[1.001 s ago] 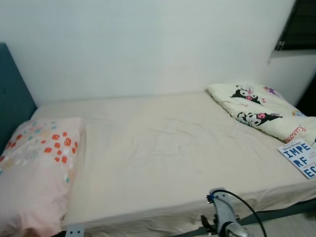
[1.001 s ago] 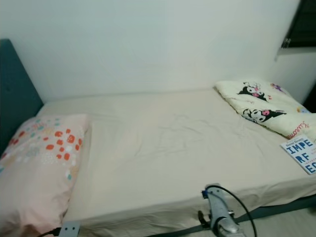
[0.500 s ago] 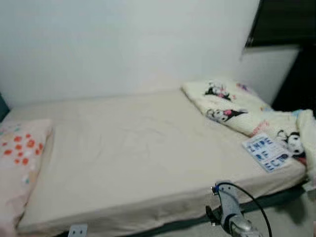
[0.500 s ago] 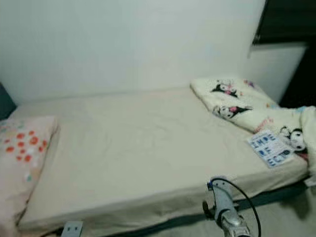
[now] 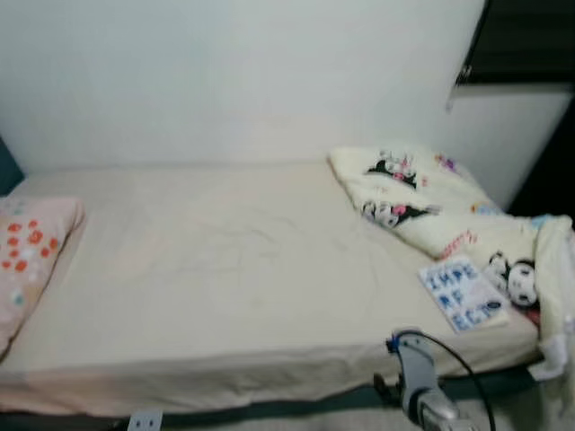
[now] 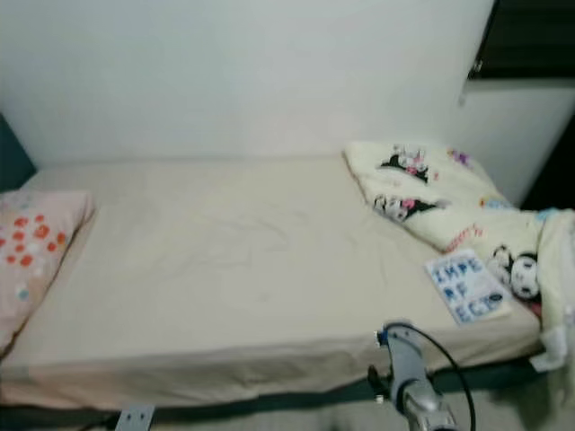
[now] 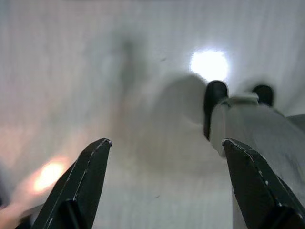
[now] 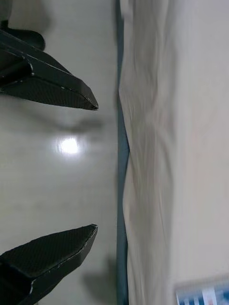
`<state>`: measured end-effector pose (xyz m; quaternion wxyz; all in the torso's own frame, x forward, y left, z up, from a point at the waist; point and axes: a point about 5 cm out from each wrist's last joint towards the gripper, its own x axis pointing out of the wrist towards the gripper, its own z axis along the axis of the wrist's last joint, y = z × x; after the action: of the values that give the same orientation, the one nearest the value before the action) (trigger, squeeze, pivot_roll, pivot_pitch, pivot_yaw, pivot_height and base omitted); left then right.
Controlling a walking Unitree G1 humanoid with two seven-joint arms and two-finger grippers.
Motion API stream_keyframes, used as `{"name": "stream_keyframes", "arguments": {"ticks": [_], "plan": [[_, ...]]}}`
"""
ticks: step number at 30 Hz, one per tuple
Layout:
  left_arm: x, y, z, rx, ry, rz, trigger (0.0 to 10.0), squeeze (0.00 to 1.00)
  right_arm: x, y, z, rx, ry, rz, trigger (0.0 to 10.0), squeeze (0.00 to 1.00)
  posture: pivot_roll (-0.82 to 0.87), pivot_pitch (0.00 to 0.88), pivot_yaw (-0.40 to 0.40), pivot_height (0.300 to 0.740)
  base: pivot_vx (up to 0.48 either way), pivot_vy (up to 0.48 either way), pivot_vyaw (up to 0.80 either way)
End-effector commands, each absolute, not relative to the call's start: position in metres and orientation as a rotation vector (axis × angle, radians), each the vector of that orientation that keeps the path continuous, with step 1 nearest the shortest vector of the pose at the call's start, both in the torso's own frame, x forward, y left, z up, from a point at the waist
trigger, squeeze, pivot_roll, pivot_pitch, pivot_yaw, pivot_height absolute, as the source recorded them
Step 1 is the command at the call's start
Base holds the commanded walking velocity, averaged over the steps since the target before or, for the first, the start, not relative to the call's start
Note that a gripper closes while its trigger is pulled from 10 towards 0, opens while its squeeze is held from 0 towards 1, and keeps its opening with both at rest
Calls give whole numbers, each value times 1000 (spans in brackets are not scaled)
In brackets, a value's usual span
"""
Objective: Clean up the room
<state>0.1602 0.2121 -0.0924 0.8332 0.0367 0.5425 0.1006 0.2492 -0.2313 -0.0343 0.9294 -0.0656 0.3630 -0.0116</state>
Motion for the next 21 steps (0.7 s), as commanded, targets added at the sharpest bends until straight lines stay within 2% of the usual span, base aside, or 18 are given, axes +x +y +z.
{"name": "stream_keyframes", "arguments": {"ticks": [1,18,21], "plan": [[159,213,-93,84,1153,210,10000,0,248,-228,-36,-128,756,-16,10000,0,-49,0,-44,740,0,-480,775],[162,210,-92,73,1140,200,10000,0,251,-228,-34,-124,745,-28,10000,0,-43,0,-46,740,0,-480,753],[164,209,-92,69,1136,197,10000,0,252,-229,-33,-124,744,-43,10000,0,-49,0,-43,740,0,-480,0]]}}
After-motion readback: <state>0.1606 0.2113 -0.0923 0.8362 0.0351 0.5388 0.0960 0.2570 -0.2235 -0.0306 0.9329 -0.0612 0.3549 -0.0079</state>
